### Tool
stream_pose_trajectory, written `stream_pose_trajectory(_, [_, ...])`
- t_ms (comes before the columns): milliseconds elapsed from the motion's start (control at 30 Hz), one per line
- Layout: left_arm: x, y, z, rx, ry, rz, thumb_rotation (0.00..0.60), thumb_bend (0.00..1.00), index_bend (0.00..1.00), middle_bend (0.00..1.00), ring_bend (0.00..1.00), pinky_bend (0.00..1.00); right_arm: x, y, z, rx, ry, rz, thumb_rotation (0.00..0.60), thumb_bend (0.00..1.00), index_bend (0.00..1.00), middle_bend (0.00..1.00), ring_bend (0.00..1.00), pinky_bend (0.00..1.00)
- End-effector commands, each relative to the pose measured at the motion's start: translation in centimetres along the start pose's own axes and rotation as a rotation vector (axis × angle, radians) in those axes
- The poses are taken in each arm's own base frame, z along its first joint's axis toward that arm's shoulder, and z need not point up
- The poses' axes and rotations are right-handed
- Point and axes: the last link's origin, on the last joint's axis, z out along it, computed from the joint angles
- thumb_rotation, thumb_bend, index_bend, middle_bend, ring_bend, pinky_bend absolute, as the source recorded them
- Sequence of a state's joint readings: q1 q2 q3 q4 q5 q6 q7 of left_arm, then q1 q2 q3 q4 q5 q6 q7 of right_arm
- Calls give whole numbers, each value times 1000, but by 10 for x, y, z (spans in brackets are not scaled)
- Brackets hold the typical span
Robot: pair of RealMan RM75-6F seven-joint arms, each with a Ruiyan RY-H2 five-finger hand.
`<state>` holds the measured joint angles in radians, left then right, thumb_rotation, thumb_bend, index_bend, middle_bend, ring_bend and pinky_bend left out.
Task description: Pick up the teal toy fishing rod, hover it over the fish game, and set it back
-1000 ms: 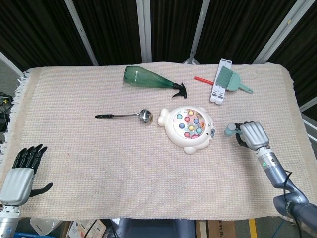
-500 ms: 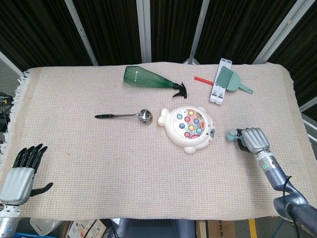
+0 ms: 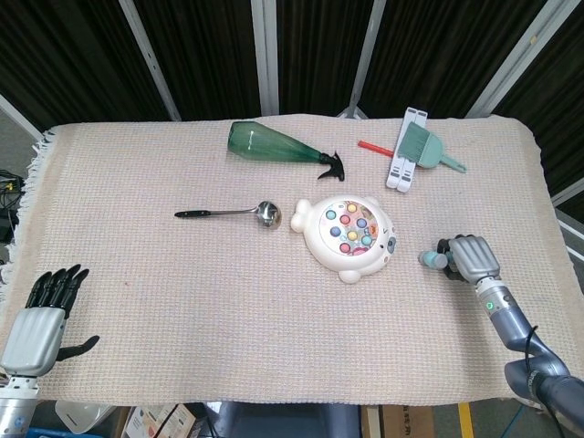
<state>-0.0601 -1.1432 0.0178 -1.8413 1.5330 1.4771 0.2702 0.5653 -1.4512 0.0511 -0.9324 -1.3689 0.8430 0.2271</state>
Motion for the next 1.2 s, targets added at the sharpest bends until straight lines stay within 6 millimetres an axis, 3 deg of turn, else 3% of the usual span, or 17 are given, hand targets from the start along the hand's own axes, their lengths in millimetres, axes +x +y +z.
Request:
stream_pose_trajectory(33, [0,0,0,-1,-3,0,600,107,0,0,0,0,3,0,1,-10,-11,-2,600,469,489,496,358,347])
stream_pose_trajectory(200, [-2,-1,1,-1,-9,-5,600,106,0,0,0,0,7,-2,2,-22,-29,1,600,466,428,470,329,325])
stream_pose_trajectory(400, [-2,0,1,-2,-11,-9,600,105,0,0,0,0,18,-6,5,-24,-48,-9,600,466,207,380,245,253])
stream_pose_trajectory(533, [-4,-1,1,0,-16,-12,600,106,0,0,0,0,22,-9,6,-31,-70,-33,600,466,128,329,192,207])
stream_pose_trajectory(1200, [-5,-3,2,6,-21,-17,600,106,0,0,0,0,25,-16,9,-58,-73,-71,600,466,106,313,172,181])
